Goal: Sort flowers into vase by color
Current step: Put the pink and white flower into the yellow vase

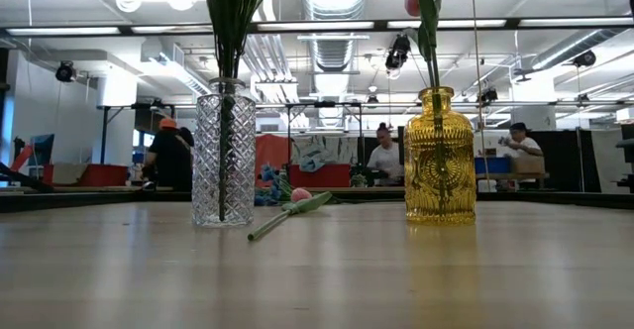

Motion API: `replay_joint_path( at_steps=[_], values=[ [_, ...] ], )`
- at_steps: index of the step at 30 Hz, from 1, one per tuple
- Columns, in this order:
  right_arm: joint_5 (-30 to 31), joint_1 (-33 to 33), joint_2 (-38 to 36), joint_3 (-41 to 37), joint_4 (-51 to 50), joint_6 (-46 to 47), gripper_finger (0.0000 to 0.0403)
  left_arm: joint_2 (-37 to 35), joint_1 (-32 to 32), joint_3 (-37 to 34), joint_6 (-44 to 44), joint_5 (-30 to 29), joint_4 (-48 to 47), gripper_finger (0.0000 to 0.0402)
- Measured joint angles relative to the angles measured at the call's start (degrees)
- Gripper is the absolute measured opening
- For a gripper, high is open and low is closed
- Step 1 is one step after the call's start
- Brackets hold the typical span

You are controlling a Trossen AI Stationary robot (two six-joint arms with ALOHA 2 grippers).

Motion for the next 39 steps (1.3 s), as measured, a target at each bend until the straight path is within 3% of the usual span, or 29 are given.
replay_joint_path(
  at_steps=[4, 11, 17, 23, 28, 31, 35, 39],
  values=[
    [0.2, -0.2, 2.1, -5.8, 11.6, -4.4, 0.0178, 3.9, 1.8, -1.2, -0.9, -0.1, 10.3, 0.0],
    [0.4, -2.5, 9.4, -13.8, 48.2, -22.2, 0.0178, 12.7, 1.6, 4.7, 0.3, -7.1, 11.1, 0.0],
    [-3.1, -5.6, 17.5, -13.6, 67.0, -26.9, 0.018, 17.9, 1.7, 8.9, -1.2, -9.1, 11.2, 0.0],
    [-4.8, -9.0, 22.4, -9.9, 68.4, -24.4, 0.0223, 23.5, 1.7, 14.0, 0.2, -10.7, 11.3, 0.0],
    [-16.6, -10.7, 25.2, -6.9, 68.2, -22.8, 0.0263, 27.5, 1.9, 18.0, 2.1, -16.7, 11.6, 0.0],
    [-18.5, -11.0, 26.7, -4.9, 68.2, -22.9, 0.0274, 29.3, 2.1, 20.4, 3.9, -18.9, 11.8, 0.0],
    [-18.0, -11.5, 28.1, -3.0, 68.3, -24.1, 0.0265, 31.2, 2.2, 22.7, 5.2, -20.0, 11.6, 0.0],
    [-17.6, -11.8, 28.7, -2.4, 68.2, -24.6, 0.022, 31.5, 2.2, 22.9, 5.1, -20.5, 11.8, 0.0]
  ],
)
